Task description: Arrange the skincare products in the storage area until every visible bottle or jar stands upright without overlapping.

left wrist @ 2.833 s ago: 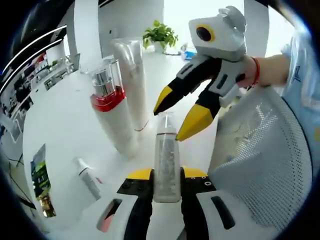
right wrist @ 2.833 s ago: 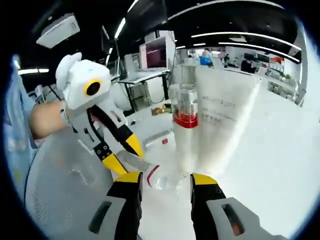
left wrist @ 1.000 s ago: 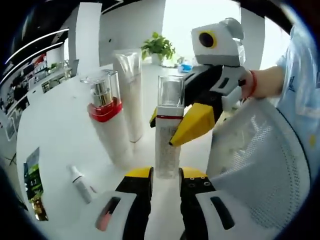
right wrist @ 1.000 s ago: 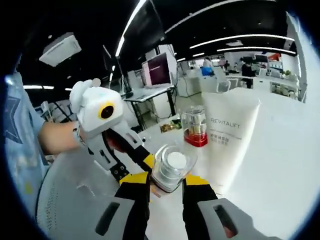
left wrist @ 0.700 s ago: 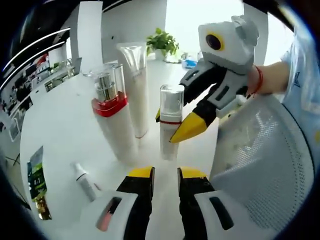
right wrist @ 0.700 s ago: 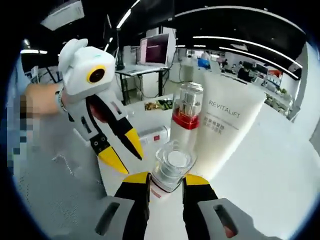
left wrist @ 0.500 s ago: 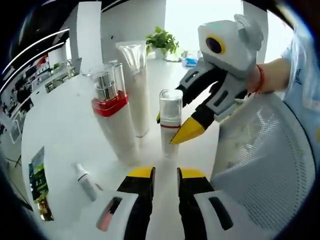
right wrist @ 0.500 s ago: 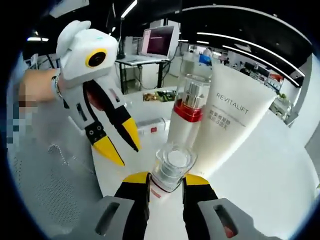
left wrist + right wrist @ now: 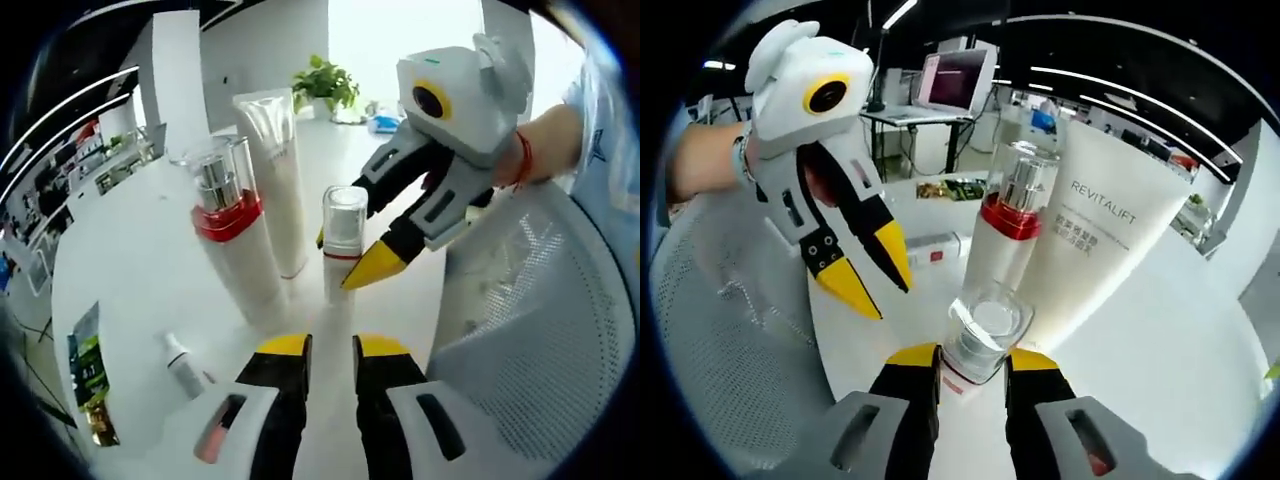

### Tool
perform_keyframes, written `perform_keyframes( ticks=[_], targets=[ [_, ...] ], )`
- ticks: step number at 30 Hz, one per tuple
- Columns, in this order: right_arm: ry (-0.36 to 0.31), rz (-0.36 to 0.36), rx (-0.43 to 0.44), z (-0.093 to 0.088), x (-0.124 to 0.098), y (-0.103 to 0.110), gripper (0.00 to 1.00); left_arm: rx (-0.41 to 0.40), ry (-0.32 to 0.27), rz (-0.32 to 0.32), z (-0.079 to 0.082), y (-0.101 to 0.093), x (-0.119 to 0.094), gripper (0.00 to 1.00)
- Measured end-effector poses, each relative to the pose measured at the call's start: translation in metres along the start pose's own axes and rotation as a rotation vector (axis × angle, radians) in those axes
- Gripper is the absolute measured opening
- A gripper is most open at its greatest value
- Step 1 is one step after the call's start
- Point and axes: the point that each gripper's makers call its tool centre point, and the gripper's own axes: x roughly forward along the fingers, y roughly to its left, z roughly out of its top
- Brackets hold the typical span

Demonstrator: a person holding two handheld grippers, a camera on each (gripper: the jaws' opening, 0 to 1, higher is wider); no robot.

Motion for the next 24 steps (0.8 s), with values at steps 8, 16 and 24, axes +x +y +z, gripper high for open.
perform_keyframes(
  ticks=[8,16,24],
  targets=[
    [-0.005,-0.017,0.049,-0.0025,-0.0004,-0.0042,0.19,-0.004,0.006,0.020,-0.0018,0.0037,-0.0001,0.19],
    [-0.035,-0.034,0.083,-0.0016,0.0014,-0.0086,0.19,0.007,0.014,0.041,-0.0033,0.0071,-0.0009,0.19],
    [-0.037,-0.043,0.082,-0.0021,0.0020,-0.0092,0.19,0.011,0.014,0.058,-0.0029,0.0107,-0.0023,0.19]
  ],
)
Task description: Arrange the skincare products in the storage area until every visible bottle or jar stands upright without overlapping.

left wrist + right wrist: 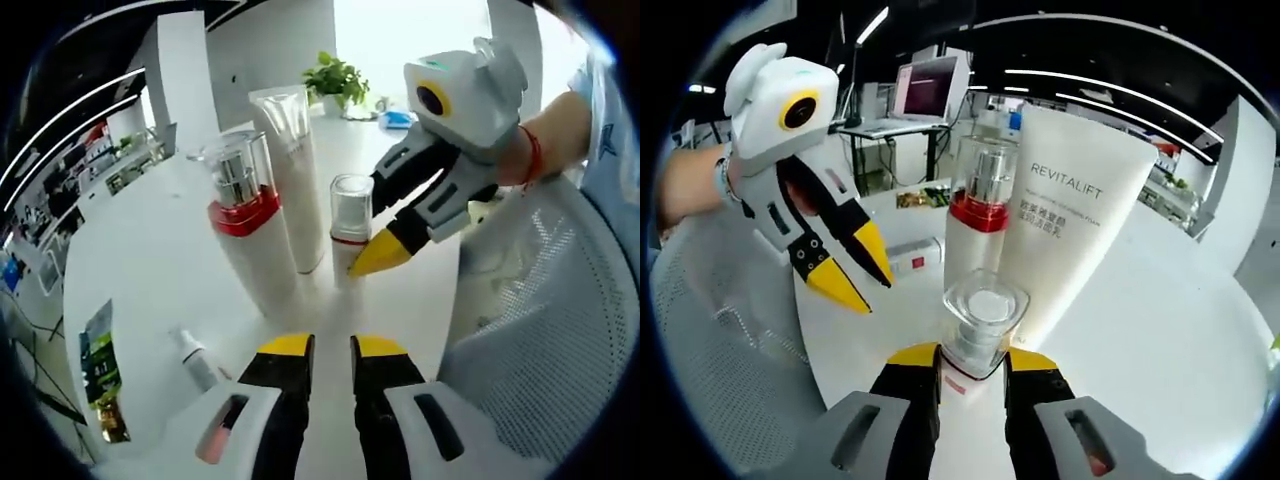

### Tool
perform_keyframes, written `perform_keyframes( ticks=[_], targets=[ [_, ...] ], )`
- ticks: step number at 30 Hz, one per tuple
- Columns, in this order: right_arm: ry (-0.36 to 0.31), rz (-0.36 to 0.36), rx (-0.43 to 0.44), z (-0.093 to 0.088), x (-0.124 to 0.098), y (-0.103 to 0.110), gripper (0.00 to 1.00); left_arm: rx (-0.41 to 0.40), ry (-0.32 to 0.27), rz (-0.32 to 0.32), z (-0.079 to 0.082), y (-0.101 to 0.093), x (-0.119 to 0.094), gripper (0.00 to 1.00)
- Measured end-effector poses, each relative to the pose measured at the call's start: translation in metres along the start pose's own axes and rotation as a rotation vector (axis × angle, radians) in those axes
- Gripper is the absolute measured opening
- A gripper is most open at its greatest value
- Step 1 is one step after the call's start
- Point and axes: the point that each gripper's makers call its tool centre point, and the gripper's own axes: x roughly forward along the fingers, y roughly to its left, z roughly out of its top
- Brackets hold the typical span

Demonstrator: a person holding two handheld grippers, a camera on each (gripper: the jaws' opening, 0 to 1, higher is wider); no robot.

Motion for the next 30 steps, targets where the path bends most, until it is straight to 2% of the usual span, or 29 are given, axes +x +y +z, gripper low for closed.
perform_keyframes(
  ticks=[17,24,26,28,30],
  targets=[
    [0.031,-0.008,-0.019,-0.006,0.004,0.001,0.19,0.040,0.036,0.035,-0.007,0.005,0.000,0.18],
    [0.042,-0.007,-0.054,-0.008,0.005,0.002,0.19,0.040,0.028,0.038,-0.005,0.006,-0.001,0.17],
    [0.076,0.015,-0.061,-0.014,0.006,0.005,0.19,0.046,0.032,0.037,-0.006,0.005,0.000,0.17],
    [0.185,0.042,-0.074,-0.033,0.006,0.008,0.17,0.046,0.031,0.035,-0.005,0.005,0.000,0.17],
    [0.246,0.057,-0.088,-0.044,0.007,0.010,0.15,0.045,0.029,0.034,-0.005,0.005,0.000,0.17]
  ],
)
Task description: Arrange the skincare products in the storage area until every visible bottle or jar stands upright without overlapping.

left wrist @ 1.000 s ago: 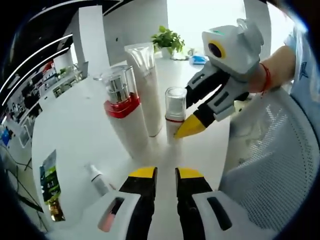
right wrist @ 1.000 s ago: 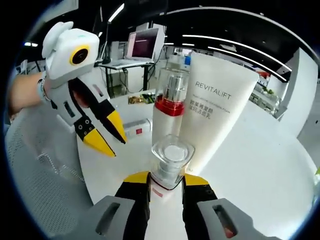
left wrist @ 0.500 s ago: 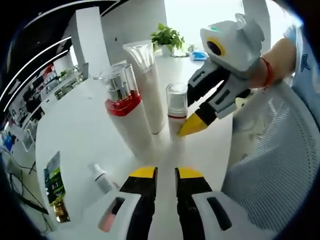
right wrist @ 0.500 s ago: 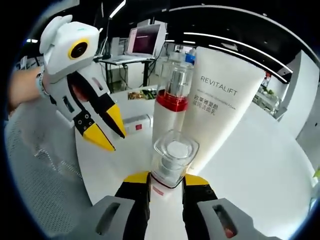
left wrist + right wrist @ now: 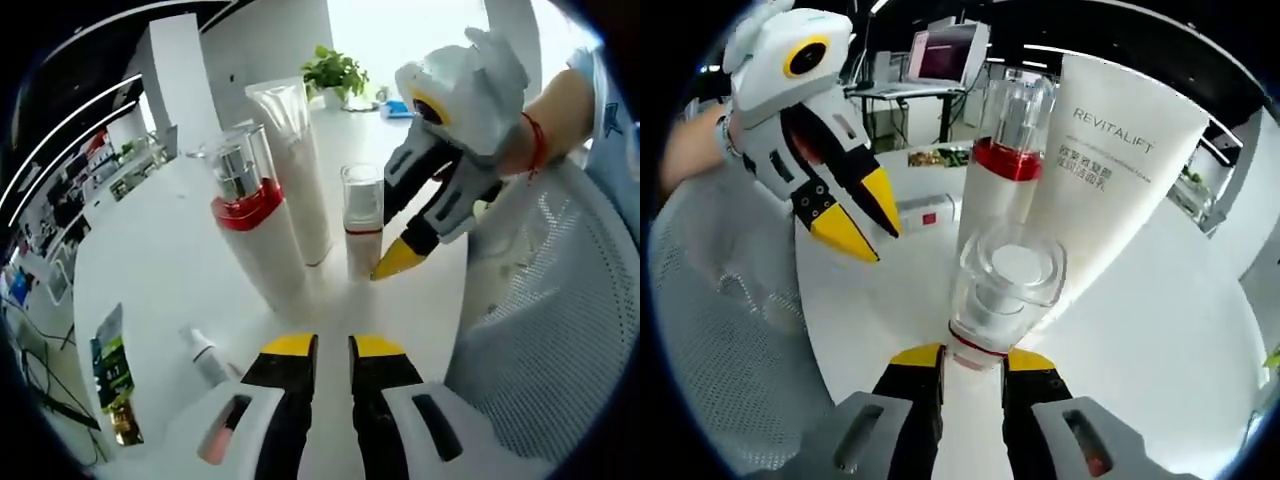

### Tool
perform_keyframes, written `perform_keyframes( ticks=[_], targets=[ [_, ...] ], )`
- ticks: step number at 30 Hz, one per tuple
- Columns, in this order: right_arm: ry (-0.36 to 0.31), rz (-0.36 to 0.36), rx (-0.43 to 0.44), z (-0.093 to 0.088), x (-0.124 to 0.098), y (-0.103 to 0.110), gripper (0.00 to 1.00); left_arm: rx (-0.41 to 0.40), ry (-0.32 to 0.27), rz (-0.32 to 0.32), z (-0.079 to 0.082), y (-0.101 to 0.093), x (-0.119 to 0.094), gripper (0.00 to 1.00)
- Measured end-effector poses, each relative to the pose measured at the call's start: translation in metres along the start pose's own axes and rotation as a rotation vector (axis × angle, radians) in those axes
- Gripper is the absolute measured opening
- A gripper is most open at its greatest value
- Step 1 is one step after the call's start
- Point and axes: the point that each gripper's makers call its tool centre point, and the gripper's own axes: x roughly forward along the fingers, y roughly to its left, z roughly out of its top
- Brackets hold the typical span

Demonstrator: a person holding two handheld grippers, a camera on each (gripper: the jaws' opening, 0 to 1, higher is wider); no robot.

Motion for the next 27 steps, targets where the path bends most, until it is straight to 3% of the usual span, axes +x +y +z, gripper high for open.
perform_keyframes(
  ticks=[4,9,18,21,27],
  targets=[
    [-0.022,0.014,0.048,0.0026,0.0007,-0.0002,0.16,0.005,-0.002,0.003,0.0009,0.0007,-0.0006,0.17],
    [0.004,0.004,0.046,-0.0032,0.0008,-0.0019,0.13,0.019,0.002,0.006,0.0006,0.0007,-0.0008,0.18],
    [0.038,-0.008,0.118,-0.0041,0.0061,-0.0020,0.08,0.005,0.012,0.014,-0.0011,0.0034,-0.0010,0.17],
    [0.030,-0.004,0.172,-0.0009,0.0067,-0.0001,0.08,0.003,0.013,0.015,-0.0011,0.0033,-0.0012,0.17],
    [0.022,-0.014,0.186,0.0014,0.0073,-0.0009,0.06,0.004,0.021,0.021,-0.0024,0.0044,-0.0010,0.17]
  ],
)
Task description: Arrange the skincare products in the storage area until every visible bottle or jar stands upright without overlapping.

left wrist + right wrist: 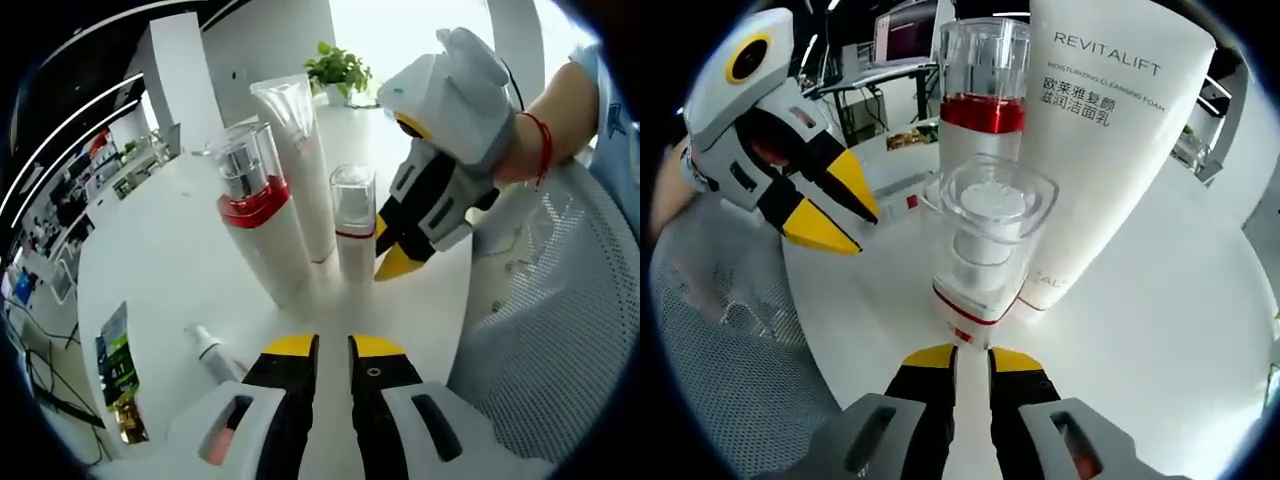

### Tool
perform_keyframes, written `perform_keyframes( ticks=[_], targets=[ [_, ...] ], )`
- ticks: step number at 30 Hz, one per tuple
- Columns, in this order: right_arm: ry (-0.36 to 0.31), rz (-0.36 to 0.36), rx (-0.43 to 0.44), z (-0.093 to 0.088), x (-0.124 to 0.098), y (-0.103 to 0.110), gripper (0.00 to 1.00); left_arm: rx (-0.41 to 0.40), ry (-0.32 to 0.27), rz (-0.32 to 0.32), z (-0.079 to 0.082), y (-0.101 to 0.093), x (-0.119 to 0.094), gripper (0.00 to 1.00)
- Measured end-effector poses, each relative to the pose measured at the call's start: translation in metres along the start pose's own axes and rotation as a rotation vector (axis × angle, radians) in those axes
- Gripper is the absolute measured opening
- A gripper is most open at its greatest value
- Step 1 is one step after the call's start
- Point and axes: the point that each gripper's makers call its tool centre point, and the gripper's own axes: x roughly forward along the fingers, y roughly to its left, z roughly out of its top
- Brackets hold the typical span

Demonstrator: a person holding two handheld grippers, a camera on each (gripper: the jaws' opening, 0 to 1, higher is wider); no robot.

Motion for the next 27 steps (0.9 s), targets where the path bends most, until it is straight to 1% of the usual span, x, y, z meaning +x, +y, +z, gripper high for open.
perform_keyframes(
  ticks=[4,5,7,8,10,11,12,13,15,16,17,18,20,21,22,23,24,25,26,27],
  targets=[
    [-0.004,0.005,0.050,0.002,-0.001,-0.002,0.08,-0.010,0.006,0.007,-0.002,0.002,0.001,0.17],
    [-0.007,0.003,0.058,0.002,-0.001,-0.002,0.08,-0.020,0.010,0.010,-0.003,0.004,0.001,0.17],
    [-0.006,0.001,0.057,0.001,-0.002,-0.003,0.08,-0.058,0.024,0.035,-0.007,0.011,0.000,0.17],
    [-0.005,0.000,0.055,0.001,-0.002,-0.003,0.08,-0.103,0.037,0.076,-0.011,0.020,-0.001,0.18],
    [0.006,0.002,0.044,0.000,-0.004,-0.001,0.09,-0.167,0.055,0.132,-0.018,0.033,-0.003,0.19],
    [0.013,0.012,0.038,-0.001,-0.006,0.001,0.11,-0.229,0.065,0.174,-0.023,0.044,-0.005,0.20],
    [0.017,0.020,0.039,-0.002,-0.007,0.003,0.13,-0.272,0.071,0.199,-0.027,0.050,-0.007,0.21],
    [0.027,0.041,0.039,-0.003,-0.008,0.008,0.14,-0.329,0.074,0.232,-0.032,0.060,-0.010,0.22],
    [0.039,0.085,0.068,-0.004,-0.012,0.018,0.15,-0.387,0.072,0.262,-0.037,0.069,-0.013,0.24],
    [0.035,0.104,0.074,-0.002,-0.013,0.022,0.14,-0.417,0.075,0.282,-0.041,0.074,-0.013,0.24],
    [0.028,0.112,0.083,0.000,-0.016,0.025,0.14,-0.432,0.077,0.273,-0.042,0.073,-0.012,0.24],
    [0.026,0.115,0.081,0.001,-0.017,0.026,0.14,-0.441,0.089,0.292,-0.046,0.077,-0.012,0.25],
    [0.026,0.124,0.080,0.003,-0.020,0.030,0.14,-0.450,0.106,0.306,-0.051,0.080,-0.010,0.25],
    [0.029,0.133,0.087,0.003,-0.023,0.033,0.14,-0.453,0.112,0.312,-0.053,0.081,-0.009,0.25],
    [0.025,0.145,0.114,0.005,-0.024,0.036,0.14,-0.456,0.120,0.311,-0.055,0.081,-0.007,0.25],
    [0.001,0.183,0.147,0.010,-0.026,0.044,0.14,-0.466,0.132,0.302,-0.058,0.080,-0.005,0.25],
    [-0.021,0.199,0.166,0.014,-0.027,0.048,0.14,-0.479,0.142,0.291,-0.060,0.078,-0.002,0.26],
    [-0.041,0.207,0.168,0.017,-0.028,0.050,0.14,-0.501,0.158,0.269,-0.062,0.074,0.000,0.27],
    [-0.044,0.207,0.157,0.017,-0.028,0.051,0.13,-0.514,0.168,0.254,-0.063,0.072,0.002,0.28],
    [-0.046,0.199,0.128,0.016,-0.027,0.052,0.13,-0.526,0.172,0.253,-0.063,0.072,0.006,0.28]
  ],
)
